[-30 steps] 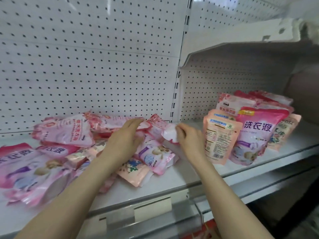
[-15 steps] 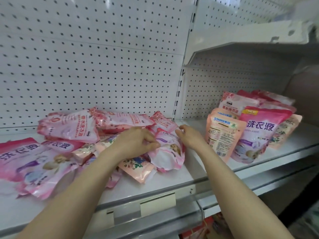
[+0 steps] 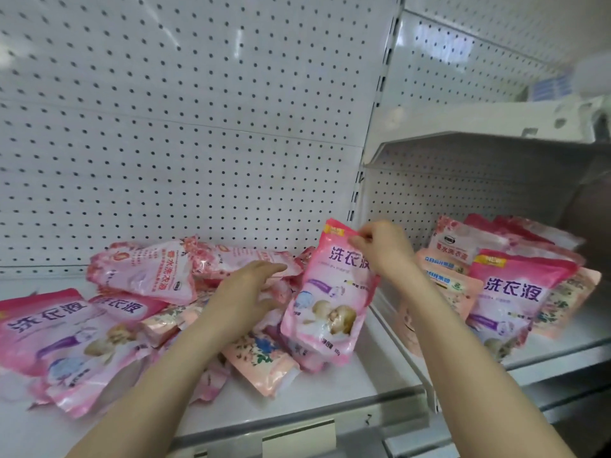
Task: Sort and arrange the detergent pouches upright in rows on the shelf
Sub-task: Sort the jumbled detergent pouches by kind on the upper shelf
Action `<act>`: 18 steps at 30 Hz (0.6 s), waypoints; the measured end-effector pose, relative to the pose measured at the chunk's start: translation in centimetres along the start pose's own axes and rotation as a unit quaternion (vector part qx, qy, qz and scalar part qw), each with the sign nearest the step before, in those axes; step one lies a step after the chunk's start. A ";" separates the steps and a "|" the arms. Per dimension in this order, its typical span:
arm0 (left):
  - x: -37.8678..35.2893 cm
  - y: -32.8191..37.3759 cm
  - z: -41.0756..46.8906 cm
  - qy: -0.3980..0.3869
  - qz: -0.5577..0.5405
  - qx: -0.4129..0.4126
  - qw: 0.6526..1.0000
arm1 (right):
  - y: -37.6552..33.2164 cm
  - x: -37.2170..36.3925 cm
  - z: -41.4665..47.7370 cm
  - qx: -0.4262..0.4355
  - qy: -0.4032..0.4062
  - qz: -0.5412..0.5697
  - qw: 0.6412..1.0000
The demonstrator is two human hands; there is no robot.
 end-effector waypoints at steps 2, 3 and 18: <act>0.4 -0.4 0.0 -0.008 0.058 0.034 0.998 | -2.0 2.9 -0.7 0.049 0.076 -0.033 0.995; 0.5 -0.7 0.0 -0.017 0.089 0.053 0.995 | -2.7 4.1 -1.0 0.068 0.110 -0.051 0.990; 3.4 -3.1 -1.0 0.151 0.122 0.088 0.977 | -0.5 1.1 -2.2 0.115 0.230 -0.223 0.940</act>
Point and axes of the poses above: each hand's wrist, its own z-axis towards the middle knuckle, its own x-axis out of the back of the hand, y = z × x, the point moved 5 cm from there along z, towards the middle knuckle, and after that the axes turned 5 degrees about z, right-handed, at the moved point
